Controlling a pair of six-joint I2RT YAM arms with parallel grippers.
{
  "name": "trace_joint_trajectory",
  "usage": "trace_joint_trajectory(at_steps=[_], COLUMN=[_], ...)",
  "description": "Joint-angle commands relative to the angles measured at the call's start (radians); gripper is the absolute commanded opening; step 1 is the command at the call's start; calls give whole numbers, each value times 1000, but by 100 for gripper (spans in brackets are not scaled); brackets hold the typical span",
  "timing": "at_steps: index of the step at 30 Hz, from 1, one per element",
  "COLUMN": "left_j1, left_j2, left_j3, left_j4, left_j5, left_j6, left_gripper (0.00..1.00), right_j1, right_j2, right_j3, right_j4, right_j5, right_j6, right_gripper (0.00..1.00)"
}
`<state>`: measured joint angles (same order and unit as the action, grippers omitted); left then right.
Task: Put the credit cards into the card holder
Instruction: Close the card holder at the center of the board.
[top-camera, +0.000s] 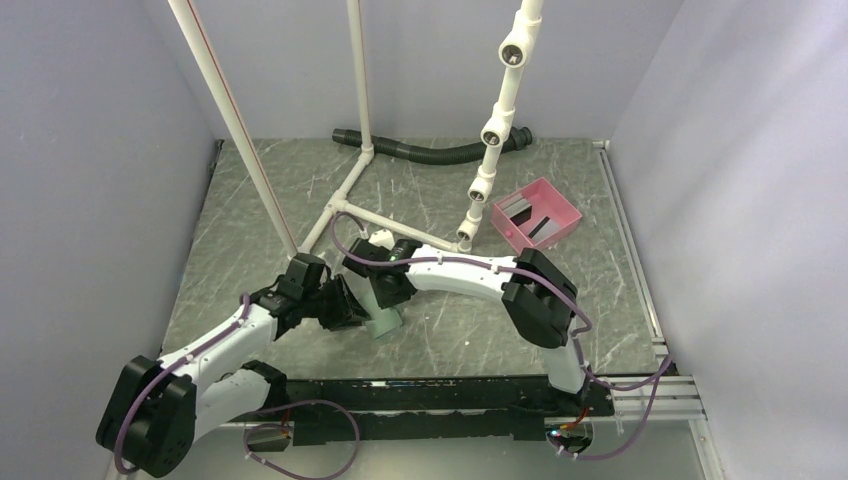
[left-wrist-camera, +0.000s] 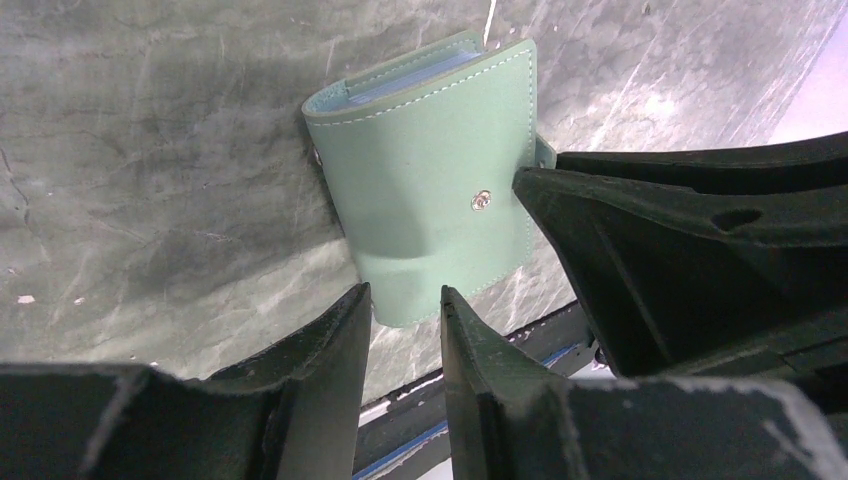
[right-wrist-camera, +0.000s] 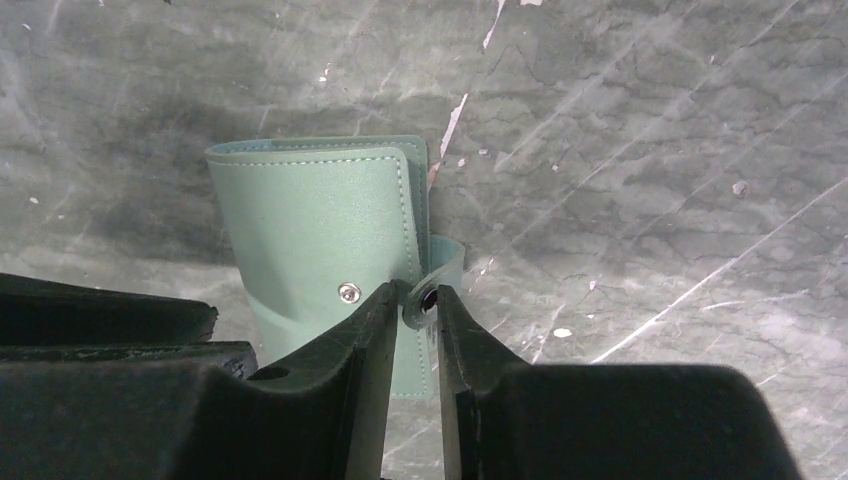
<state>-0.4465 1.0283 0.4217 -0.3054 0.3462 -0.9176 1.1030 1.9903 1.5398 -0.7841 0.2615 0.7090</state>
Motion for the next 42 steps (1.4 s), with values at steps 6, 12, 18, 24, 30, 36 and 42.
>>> trace_joint_trajectory(at_steps=[6, 12, 18, 24, 30, 36, 42], left_j1=[-3, 0, 20, 28, 26, 25, 24], left_j2=[-26, -34, 28, 176, 302, 314, 277], left_j3=[53, 108, 156, 157, 120, 85, 61], left_j4=[-23, -64, -26, 76, 189, 213, 206], left_j5=[-8, -36, -11, -2, 38, 37, 36], left_j6=[33, 60, 83, 95, 82, 62, 48], left_gripper=[37, 36, 35, 19, 11, 9, 9], right_j1=[-3, -3, -7, -26, -53, -85, -117], right_j2=[-1, -48, -105, -172, -204, -213, -217], right_j3=[18, 0, -56, -148, -225, -297, -338], right_j4=[24, 32, 97, 215, 335, 446, 529], right_j5=[19, 37, -10, -96, -226, -329, -364], right_j6=[-12, -24, -47, -50, -55, -45, 7], right_gripper=[14, 0, 0, 0, 0, 0, 0])
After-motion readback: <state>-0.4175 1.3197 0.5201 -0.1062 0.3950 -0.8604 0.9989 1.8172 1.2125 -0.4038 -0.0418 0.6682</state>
